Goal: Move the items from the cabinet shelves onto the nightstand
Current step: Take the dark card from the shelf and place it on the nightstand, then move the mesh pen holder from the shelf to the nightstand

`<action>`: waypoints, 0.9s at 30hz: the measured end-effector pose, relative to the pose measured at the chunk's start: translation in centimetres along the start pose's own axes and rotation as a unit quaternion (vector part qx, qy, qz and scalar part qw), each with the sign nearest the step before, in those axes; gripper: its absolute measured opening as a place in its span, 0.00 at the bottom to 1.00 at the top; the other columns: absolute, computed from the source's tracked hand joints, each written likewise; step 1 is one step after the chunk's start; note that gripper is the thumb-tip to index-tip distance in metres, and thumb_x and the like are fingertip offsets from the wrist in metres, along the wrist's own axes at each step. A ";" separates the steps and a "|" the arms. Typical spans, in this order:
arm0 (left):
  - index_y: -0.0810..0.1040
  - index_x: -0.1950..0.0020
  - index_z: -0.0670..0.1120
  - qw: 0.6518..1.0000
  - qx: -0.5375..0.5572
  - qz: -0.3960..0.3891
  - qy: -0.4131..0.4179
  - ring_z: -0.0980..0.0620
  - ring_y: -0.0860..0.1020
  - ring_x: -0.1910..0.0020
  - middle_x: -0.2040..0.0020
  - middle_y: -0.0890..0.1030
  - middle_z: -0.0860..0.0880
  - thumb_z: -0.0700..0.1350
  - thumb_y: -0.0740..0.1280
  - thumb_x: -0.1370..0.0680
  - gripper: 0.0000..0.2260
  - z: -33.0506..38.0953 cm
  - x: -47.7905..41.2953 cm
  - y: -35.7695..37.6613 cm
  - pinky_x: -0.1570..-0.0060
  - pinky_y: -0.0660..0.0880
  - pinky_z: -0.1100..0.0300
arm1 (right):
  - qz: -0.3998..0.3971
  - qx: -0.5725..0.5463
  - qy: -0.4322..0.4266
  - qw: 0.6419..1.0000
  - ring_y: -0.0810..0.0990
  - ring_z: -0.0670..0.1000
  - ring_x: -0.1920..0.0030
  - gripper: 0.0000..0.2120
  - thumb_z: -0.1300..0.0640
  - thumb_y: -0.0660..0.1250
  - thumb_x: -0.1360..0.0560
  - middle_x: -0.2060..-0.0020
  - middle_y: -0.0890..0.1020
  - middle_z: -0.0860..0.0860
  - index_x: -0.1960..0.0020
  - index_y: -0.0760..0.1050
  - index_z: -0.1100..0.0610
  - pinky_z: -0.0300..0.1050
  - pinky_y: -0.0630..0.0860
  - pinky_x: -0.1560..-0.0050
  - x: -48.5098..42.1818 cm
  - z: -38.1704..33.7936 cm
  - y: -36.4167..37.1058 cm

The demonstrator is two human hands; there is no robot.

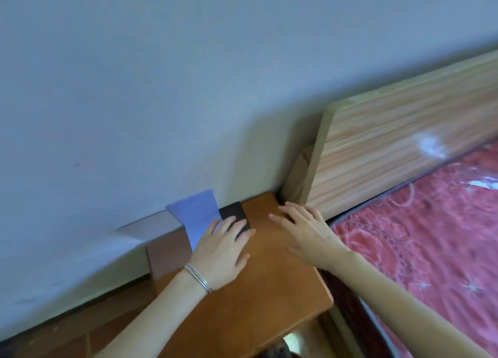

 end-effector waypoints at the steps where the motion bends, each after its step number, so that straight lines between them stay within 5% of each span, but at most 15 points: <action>1: 0.80 0.42 0.49 1.000 -0.007 0.002 0.028 0.46 0.77 0.42 0.42 0.80 0.48 0.55 0.55 0.28 0.22 0.6 -0.2 -1.3 0.45 0.75 0.47 | 0.009 0.004 0.018 1.000 0.60 0.55 0.28 0.32 0.52 0.68 0.29 0.30 0.66 0.54 0.27 0.61 0.50 0.56 0.56 0.30 1.6 -0.1 -1.5; 9: 0.80 0.41 0.50 0.968 -0.015 0.033 0.250 0.47 0.78 0.43 0.42 0.80 0.49 0.57 0.56 0.28 0.22 10.8 -5.0 -12.0 0.44 0.74 0.48 | 0.052 0.017 0.228 0.972 0.63 0.54 0.29 0.29 0.44 0.65 0.28 0.31 0.68 0.53 0.29 0.63 0.48 0.59 0.58 0.31 19.4 0.5 -11.9; 17: 0.79 0.41 0.49 0.862 0.004 0.049 0.504 0.50 0.80 0.49 0.47 0.82 0.50 0.57 0.55 0.27 0.22 28.9 -3.4 -17.4 0.49 0.77 0.52 | 0.092 -0.003 0.495 0.864 0.57 0.51 0.27 0.30 0.42 0.60 0.24 0.27 0.60 0.50 0.26 0.55 0.46 0.53 0.50 0.28 40.8 -5.8 -15.5; 21: 0.80 0.42 0.49 0.782 -0.001 0.039 0.622 0.51 0.82 0.55 0.51 0.83 0.50 0.57 0.54 0.27 0.23 38.9 1.4 -17.7 0.56 0.79 0.55 | 0.092 -0.022 0.628 0.772 0.61 0.53 0.29 0.29 0.43 0.60 0.24 0.28 0.64 0.51 0.26 0.55 0.45 0.52 0.55 0.31 51.4 -14.6 -14.8; 27: 0.80 0.43 0.49 0.607 0.033 0.043 0.793 0.49 0.81 0.53 0.51 0.82 0.50 0.57 0.57 0.28 0.21 52.3 17.9 -16.3 0.54 0.78 0.55 | 0.076 -0.050 0.797 0.597 0.59 0.51 0.29 0.28 0.41 0.58 0.24 0.28 0.62 0.50 0.26 0.56 0.46 0.49 0.56 0.31 64.6 -35.1 -11.3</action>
Point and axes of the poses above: each hand's wrist, its own x-axis away from the middle knuckle, its own y-axis out of the palm, z = x × y, the point moved 1 cm from there along -x, towards the middle knuckle
